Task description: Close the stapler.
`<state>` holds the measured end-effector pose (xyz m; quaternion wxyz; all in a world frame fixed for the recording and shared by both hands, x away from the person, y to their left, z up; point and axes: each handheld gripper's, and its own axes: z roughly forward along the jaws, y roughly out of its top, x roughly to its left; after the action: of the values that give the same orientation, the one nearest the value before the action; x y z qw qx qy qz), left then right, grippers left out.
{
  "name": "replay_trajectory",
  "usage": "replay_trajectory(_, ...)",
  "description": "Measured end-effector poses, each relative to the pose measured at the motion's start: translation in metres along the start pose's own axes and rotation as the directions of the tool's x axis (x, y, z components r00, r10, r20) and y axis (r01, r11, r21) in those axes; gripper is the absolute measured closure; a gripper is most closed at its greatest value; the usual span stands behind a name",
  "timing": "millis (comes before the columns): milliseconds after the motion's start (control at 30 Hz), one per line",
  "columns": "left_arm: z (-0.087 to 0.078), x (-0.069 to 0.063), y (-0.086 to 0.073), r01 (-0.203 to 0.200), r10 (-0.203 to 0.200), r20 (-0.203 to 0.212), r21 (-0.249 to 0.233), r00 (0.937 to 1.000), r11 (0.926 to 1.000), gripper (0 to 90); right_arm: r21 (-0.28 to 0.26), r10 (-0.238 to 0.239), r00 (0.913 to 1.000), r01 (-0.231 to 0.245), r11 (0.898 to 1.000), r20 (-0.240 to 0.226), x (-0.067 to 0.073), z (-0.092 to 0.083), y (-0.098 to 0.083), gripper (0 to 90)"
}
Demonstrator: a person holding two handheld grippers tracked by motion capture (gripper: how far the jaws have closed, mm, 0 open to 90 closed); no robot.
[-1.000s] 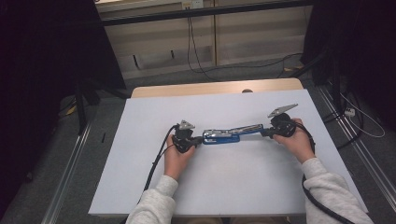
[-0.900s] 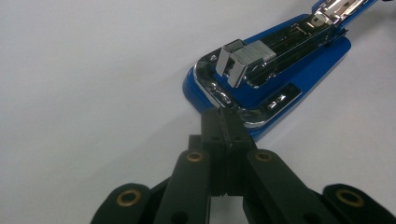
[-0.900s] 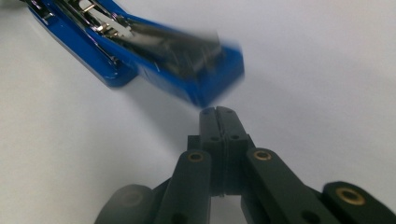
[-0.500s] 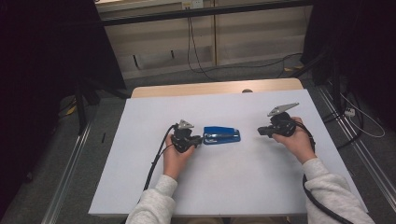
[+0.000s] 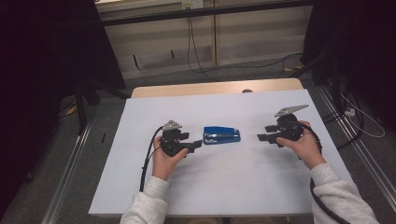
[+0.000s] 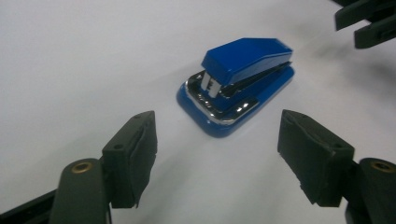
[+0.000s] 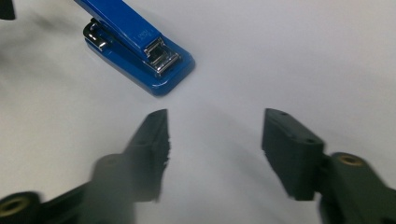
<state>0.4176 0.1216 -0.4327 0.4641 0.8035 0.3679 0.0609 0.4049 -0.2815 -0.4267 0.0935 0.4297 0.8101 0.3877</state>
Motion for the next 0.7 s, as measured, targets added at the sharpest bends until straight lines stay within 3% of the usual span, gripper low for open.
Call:
replay_trajectory(333,-0.017,0.002,-0.006,-0.024,0.024,0.027,-0.007,0.9994,0.9997,15.4,0.005,-0.012,0.9999,0.012,1.0,-0.002,0.01,-0.007,-0.01,18.3)
replay_trajectory(700,-0.039,0.006,-0.014,-0.023,0.023,0.002,-0.042,0.9997,0.9989,11.6,0.006,-0.009,1.0,0.009,1.0,-0.003,0.014,-0.022,-0.023,13.7)
